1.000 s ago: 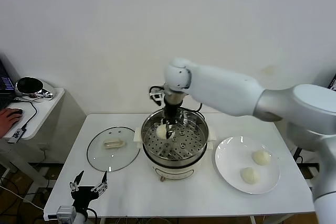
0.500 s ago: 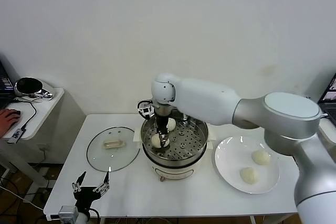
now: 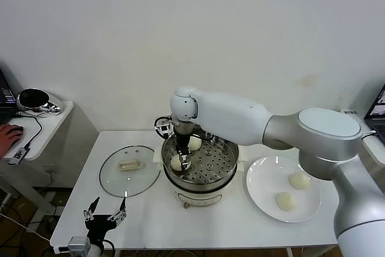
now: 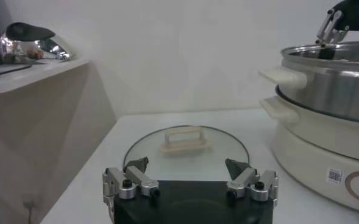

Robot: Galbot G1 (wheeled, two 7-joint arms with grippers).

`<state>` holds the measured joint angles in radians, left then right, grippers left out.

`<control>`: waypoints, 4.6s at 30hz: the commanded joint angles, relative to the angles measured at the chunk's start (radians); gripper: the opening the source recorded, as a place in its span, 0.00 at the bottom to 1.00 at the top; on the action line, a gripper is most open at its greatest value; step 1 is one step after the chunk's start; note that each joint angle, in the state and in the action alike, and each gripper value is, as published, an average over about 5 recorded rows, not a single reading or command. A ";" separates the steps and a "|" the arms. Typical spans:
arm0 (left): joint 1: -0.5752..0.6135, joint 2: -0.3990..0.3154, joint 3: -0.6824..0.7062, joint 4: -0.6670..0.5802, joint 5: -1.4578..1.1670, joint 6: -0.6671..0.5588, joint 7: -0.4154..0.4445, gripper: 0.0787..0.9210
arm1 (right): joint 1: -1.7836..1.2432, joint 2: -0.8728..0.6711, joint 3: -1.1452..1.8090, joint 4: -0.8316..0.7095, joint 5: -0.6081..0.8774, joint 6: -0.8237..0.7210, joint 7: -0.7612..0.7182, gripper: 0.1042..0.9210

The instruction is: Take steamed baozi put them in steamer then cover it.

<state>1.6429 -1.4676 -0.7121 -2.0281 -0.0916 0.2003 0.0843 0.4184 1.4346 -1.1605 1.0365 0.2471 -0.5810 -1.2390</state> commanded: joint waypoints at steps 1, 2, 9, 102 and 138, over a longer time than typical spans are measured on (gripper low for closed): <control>0.003 0.000 0.000 -0.005 0.003 0.000 0.001 0.88 | 0.047 -0.105 0.034 0.086 0.020 0.008 -0.024 0.88; 0.005 0.001 0.000 -0.007 0.003 0.001 0.002 0.88 | 0.060 -0.139 0.044 0.113 0.021 0.012 -0.033 0.88; 0.006 0.005 0.006 -0.004 0.004 0.006 0.009 0.88 | 0.150 -0.444 0.087 0.305 0.001 0.072 -0.092 0.88; 0.034 -0.001 0.033 0.040 0.025 0.019 0.034 0.88 | -0.695 -0.820 0.585 0.328 -0.537 0.325 0.005 0.77; 0.030 0.004 0.067 0.008 0.042 0.011 0.024 0.88 | 0.148 -0.527 0.258 0.190 -0.060 0.811 -0.187 0.52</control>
<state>1.6712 -1.4643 -0.6402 -2.0160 -0.0500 0.2128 0.1125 0.3138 0.7203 -0.7939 1.2914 0.0445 -0.0301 -1.3604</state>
